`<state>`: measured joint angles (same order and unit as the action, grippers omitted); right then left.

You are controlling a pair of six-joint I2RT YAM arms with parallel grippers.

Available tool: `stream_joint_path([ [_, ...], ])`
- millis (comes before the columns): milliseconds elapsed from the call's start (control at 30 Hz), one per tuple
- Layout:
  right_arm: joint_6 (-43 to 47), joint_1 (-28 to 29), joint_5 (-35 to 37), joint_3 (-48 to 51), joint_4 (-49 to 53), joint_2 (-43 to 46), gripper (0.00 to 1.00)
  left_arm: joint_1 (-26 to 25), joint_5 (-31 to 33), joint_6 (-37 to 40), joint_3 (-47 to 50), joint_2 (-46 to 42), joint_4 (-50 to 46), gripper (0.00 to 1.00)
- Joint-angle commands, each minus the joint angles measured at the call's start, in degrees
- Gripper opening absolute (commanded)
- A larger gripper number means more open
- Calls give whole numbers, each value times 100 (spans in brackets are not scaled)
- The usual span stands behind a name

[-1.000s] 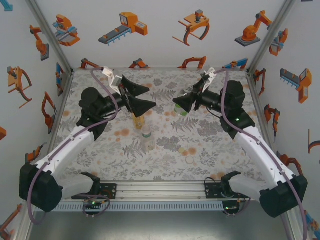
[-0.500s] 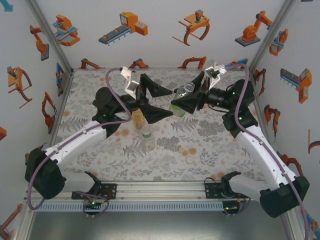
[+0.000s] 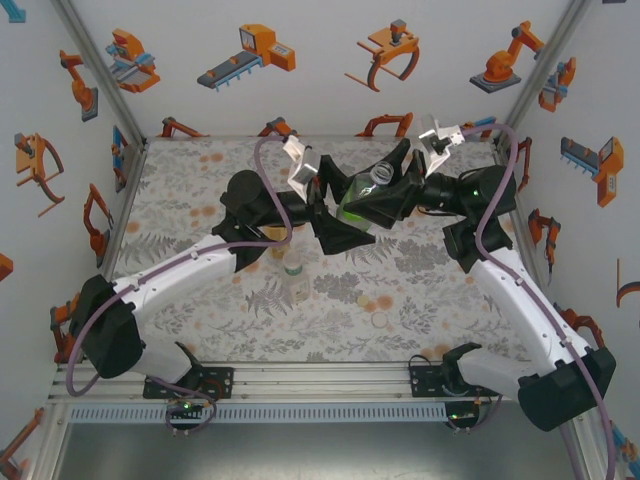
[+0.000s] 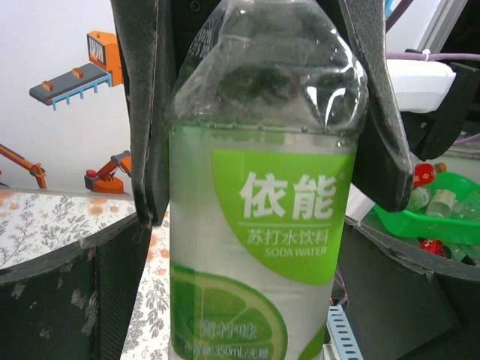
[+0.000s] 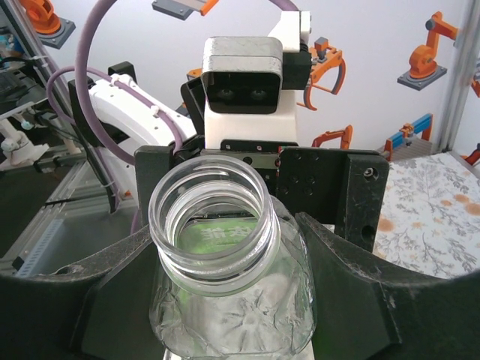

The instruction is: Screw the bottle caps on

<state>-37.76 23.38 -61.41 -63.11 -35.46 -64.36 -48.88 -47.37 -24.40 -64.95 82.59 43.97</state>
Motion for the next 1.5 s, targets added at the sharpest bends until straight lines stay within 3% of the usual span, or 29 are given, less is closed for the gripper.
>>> stream_joint_path([
  [0, -135, -13, -136, -15, -295, 107, 25, -105, 2, 404, -326, 1, -440, 91],
  [200, -69, -10, -78, 46, -286, 147, 24, -349, 266, 1122, -466, -85, -1304, 88],
  [1200, 67, -11, 20, 161, -230, 253, 24, -376, 434, 806, -372, 55, -621, 52],
  [1267, 137, -13, 68, 178, -171, 288, 29, -352, 446, 777, -324, 35, -541, 50],
  [1367, 327, -9, 229, 190, 85, 379, 47, -268, 433, 635, -251, -3, -384, 48],
  [1467, 768, -14, 548, 100, 764, 530, 58, -182, 482, 606, -131, -103, -341, 46],
])
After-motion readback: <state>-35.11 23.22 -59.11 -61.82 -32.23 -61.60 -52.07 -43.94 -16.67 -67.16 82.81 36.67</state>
